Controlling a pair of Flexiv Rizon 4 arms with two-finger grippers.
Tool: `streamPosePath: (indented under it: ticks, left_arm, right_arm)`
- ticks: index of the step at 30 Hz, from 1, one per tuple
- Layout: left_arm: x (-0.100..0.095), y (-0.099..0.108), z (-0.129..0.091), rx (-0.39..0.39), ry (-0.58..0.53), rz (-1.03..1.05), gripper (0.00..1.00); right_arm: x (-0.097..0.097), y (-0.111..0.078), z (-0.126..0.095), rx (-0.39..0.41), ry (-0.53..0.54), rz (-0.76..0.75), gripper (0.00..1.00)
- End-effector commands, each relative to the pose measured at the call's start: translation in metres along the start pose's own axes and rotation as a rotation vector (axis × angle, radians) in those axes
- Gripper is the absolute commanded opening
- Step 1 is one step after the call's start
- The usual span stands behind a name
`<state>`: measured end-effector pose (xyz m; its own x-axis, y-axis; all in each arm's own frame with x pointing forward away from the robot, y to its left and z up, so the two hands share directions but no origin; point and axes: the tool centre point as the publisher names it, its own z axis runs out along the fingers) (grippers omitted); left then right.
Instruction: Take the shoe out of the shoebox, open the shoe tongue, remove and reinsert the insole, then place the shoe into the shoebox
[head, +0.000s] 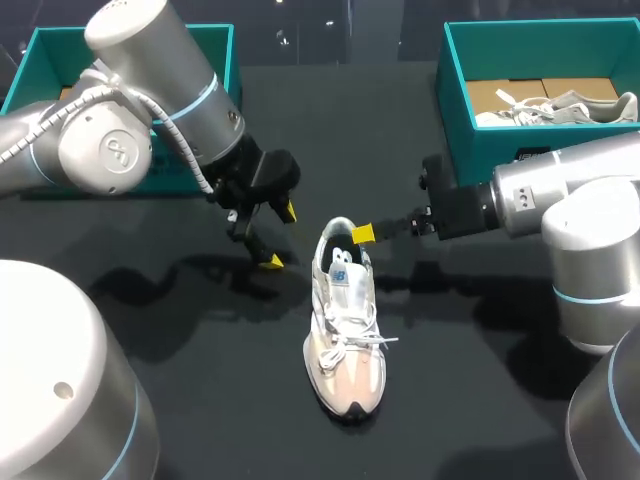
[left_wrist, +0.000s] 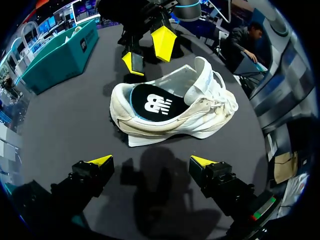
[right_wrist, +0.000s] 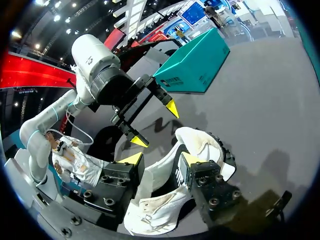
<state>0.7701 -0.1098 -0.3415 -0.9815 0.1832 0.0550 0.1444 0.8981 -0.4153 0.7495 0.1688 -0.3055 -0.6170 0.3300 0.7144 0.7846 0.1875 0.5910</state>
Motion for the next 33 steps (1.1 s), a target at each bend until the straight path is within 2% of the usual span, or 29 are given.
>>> streamPosePath:
  ticks: [1,9,14,19,26,33]
  left_arm:
    - [-0.001,0.003,-0.009,-0.010,0.006,0.009,1.00]
    - [-0.008,0.013,-0.023,-0.055,0.038,0.068,1.00]
    - [-0.010,0.021,-0.038,-0.067,0.082,0.110,1.00]
    - [-0.015,0.030,-0.054,-0.094,0.107,0.149,1.00]
    - [-0.022,0.040,-0.076,-0.120,0.134,0.173,1.00]
    - [-0.030,0.047,-0.097,-0.143,0.158,0.215,1.00]
  right_arm:
    - [0.006,-0.003,-0.021,0.016,-0.033,0.021,0.47]
    - [0.008,-0.006,-0.056,0.061,-0.128,0.085,0.45]
    - [0.008,-0.005,-0.078,0.117,-0.180,0.124,0.45]
    - [0.005,-0.001,-0.097,0.223,-0.201,0.164,0.44]
    - [0.003,0.008,-0.109,0.411,-0.263,0.253,0.40]
    - [0.007,0.017,-0.119,0.505,-0.457,0.351,0.36]
